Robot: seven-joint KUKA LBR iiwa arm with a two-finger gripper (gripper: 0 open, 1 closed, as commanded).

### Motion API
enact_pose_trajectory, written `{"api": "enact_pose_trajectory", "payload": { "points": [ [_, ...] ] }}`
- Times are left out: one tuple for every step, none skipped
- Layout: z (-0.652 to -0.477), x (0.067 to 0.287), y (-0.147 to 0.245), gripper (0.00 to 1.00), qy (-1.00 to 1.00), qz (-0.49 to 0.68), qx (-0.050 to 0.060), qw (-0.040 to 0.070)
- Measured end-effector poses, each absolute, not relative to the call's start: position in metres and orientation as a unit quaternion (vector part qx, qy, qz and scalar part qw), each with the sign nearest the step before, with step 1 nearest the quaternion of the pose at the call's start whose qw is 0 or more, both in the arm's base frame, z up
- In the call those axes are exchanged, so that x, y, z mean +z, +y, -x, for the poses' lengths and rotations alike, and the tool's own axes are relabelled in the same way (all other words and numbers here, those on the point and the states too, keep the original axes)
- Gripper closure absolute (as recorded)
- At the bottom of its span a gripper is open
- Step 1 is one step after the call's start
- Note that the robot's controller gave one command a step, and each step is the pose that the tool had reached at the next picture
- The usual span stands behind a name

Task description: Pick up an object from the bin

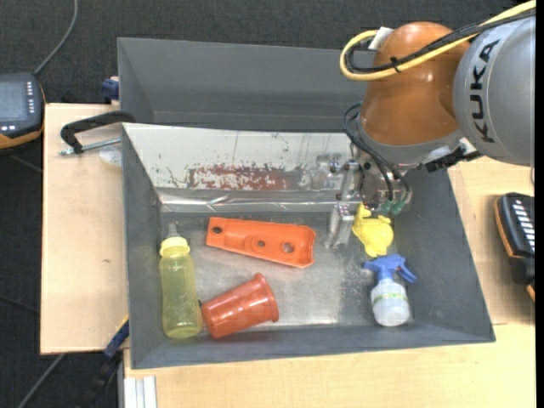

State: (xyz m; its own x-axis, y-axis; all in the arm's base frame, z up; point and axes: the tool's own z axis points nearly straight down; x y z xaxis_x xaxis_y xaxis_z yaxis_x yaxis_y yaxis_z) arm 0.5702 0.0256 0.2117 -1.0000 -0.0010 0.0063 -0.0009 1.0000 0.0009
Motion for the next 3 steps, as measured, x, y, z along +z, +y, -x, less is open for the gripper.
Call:
{"api": "enact_pose_trajectory", "payload": {
  "points": [
    [-0.572, 0.217, 0.026, 0.0, -1.0, 0.0, -0.001, -0.001],
    [-0.576, 0.142, 0.062, 0.0, -1.0, 0.027, -0.001, -0.001],
    [-0.575, 0.129, 0.076, 0.0, -1.0, 0.027, -0.001, -0.001]
  ]
}}
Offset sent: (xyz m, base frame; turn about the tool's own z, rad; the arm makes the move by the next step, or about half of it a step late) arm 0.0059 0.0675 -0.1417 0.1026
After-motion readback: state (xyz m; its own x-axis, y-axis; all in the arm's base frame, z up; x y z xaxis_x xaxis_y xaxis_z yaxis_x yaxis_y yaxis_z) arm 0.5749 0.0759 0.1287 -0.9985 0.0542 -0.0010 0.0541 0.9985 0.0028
